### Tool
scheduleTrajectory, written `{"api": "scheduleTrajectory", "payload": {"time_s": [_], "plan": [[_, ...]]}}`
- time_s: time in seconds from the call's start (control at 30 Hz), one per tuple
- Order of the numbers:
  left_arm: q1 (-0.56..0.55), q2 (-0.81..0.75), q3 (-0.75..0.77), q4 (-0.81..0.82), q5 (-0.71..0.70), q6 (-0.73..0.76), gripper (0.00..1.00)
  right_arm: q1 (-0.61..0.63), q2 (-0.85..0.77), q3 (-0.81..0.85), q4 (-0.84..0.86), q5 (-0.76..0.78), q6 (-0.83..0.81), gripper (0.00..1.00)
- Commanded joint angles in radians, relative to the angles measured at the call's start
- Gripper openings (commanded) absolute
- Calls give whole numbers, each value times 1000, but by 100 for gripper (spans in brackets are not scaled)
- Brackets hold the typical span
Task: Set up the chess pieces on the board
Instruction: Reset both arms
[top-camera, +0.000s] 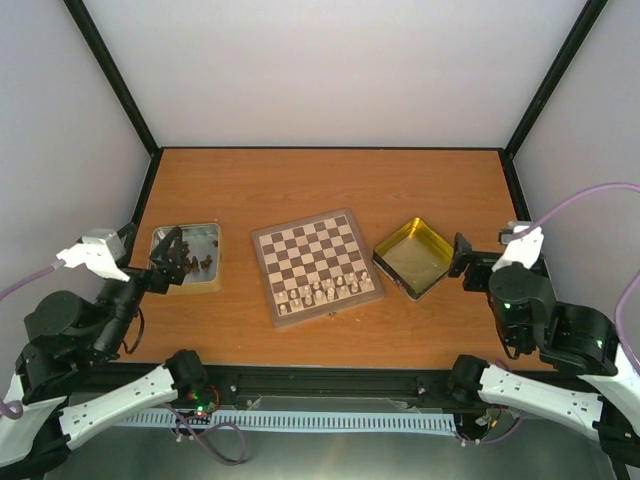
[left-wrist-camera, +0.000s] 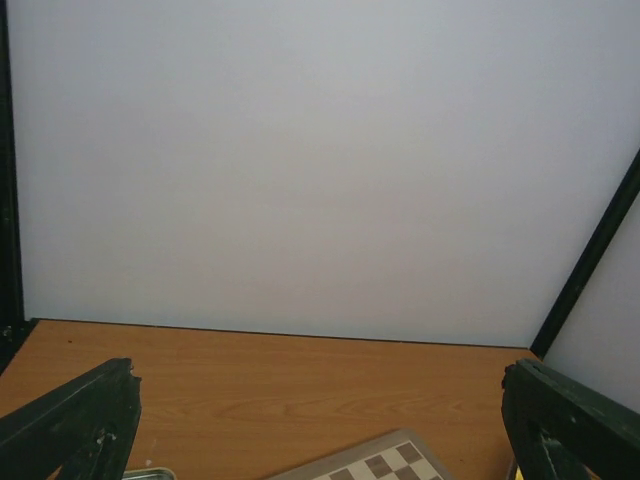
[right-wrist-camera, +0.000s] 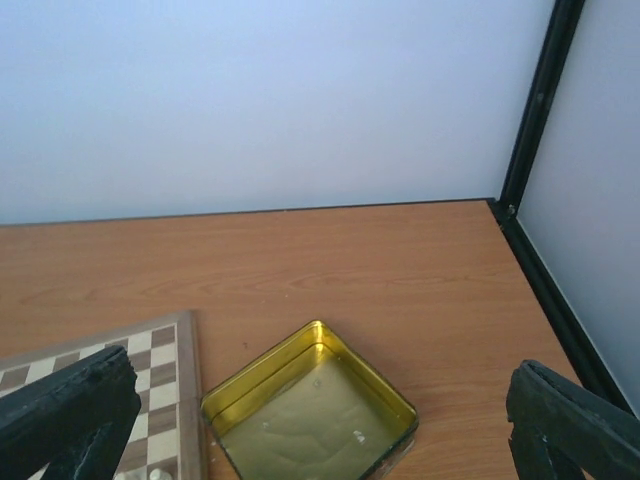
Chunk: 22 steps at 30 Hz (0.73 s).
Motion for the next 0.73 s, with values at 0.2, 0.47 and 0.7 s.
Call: {"api": "scheduleTrajectory", "payload": {"time_s": [0.2, 0.47, 0.7], "plan": [[-7, -37, -7, 33, -56, 111, 100, -4, -108, -46, 7, 103, 7, 100], [-8, -46, -46, 77, -80, 114, 100, -4, -124, -54, 7, 91, 8, 100], [-9, -44, -53, 87, -75, 115, 100, -4, -105, -63, 13, 64, -5, 100]]}}
